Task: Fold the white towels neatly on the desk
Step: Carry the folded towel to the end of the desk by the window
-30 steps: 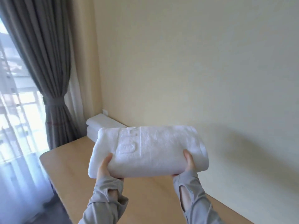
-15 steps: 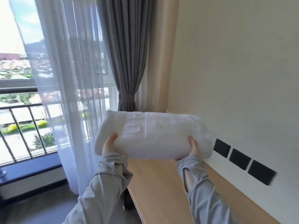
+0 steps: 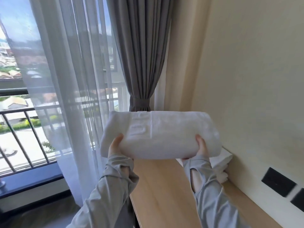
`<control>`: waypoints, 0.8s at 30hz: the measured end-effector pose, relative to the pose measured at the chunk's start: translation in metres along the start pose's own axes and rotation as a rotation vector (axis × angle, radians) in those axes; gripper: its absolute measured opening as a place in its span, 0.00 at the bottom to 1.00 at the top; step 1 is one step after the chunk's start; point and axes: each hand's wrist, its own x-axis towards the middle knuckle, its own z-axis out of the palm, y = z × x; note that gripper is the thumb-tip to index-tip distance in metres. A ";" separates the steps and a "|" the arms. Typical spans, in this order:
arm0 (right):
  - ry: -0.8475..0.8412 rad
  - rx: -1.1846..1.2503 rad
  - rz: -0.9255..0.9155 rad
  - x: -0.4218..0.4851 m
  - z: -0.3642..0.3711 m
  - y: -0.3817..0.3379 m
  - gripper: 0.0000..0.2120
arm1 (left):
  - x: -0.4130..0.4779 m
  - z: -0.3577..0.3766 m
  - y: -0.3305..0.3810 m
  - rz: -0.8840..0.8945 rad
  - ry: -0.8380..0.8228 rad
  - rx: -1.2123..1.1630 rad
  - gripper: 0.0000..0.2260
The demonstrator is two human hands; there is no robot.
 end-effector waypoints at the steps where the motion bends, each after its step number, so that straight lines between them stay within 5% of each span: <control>1: 0.024 0.023 0.005 0.008 0.004 0.003 0.14 | 0.012 0.006 0.001 -0.010 -0.011 0.005 0.10; 8: 0.098 0.036 -0.067 0.066 0.032 0.016 0.09 | 0.091 0.048 0.010 -0.130 -0.048 0.077 0.12; 17: 0.279 0.207 -0.340 0.133 0.057 0.036 0.08 | 0.218 0.118 0.005 -0.240 -0.321 0.237 0.05; 24: 0.427 0.343 -0.475 0.152 0.044 0.026 0.18 | 0.254 0.174 -0.037 -0.454 -0.426 0.417 0.10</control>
